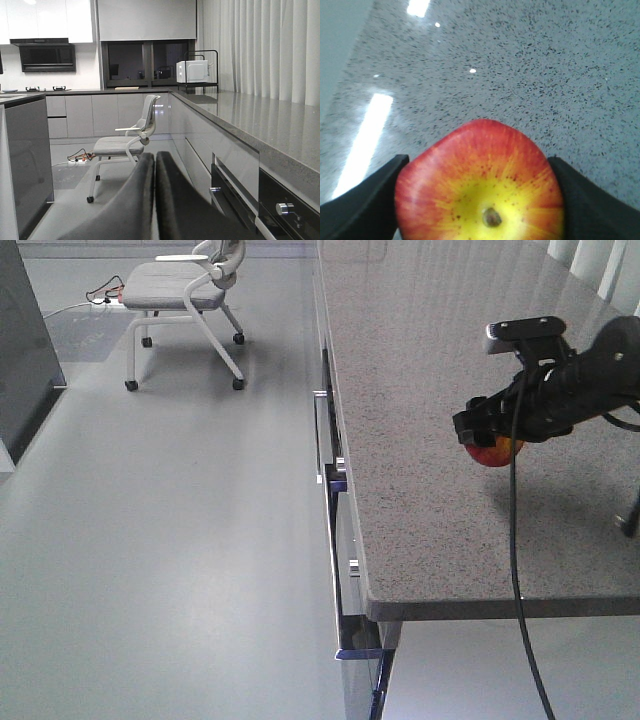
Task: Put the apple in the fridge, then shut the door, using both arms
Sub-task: 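Close the right gripper on the apple and lift it off the counter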
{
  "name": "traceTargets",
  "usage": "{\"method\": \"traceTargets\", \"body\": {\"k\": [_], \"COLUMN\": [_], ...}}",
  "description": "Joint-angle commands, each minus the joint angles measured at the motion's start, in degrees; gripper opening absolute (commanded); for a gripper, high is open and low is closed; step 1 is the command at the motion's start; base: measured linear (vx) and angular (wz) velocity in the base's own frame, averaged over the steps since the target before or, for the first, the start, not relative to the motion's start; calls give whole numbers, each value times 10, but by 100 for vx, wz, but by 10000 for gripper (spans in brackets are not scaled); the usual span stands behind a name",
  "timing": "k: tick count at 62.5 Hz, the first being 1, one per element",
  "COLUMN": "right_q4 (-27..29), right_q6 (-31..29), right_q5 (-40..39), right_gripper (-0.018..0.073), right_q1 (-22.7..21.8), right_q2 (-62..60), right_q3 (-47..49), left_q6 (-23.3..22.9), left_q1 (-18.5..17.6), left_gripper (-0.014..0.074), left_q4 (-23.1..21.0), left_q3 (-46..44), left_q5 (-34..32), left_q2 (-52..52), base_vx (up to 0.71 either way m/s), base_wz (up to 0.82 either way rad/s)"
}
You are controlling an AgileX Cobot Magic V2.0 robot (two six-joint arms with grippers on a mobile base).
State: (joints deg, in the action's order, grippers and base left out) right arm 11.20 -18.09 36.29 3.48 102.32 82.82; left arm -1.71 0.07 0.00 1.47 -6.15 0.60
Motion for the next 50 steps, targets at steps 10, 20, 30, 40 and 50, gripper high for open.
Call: {"method": "traceTargets", "body": {"k": [10,20,30,40,50], "right_q4": [75,88,91,91,94], "right_q6": [-54,-72,-61,-41,-29], "right_q5": [-69,-69,-70,-61,-16], "right_gripper": [392,392,392,392,392], "right_q1": [1,31,83,122,126], "right_q2": [-162,-251,-335,-422,-509], "right_q3": [-114,-184,-251,-311,-358], "left_q6": [-3,-3,-3,-3,-3], "left_q1": [0,0,0,0,0], "left_gripper": [-6,-6,-6,-6,-6], "left_q4": [0,0,0,0,0], "left_q3": [12,12,12,12,12], "left_q5": [-42,-42,-42,-42,-42], "left_q2": [9,9,9,9,9], "base_vx": [0,0,0,0,0], "base_wz": [0,0,0,0,0]}}
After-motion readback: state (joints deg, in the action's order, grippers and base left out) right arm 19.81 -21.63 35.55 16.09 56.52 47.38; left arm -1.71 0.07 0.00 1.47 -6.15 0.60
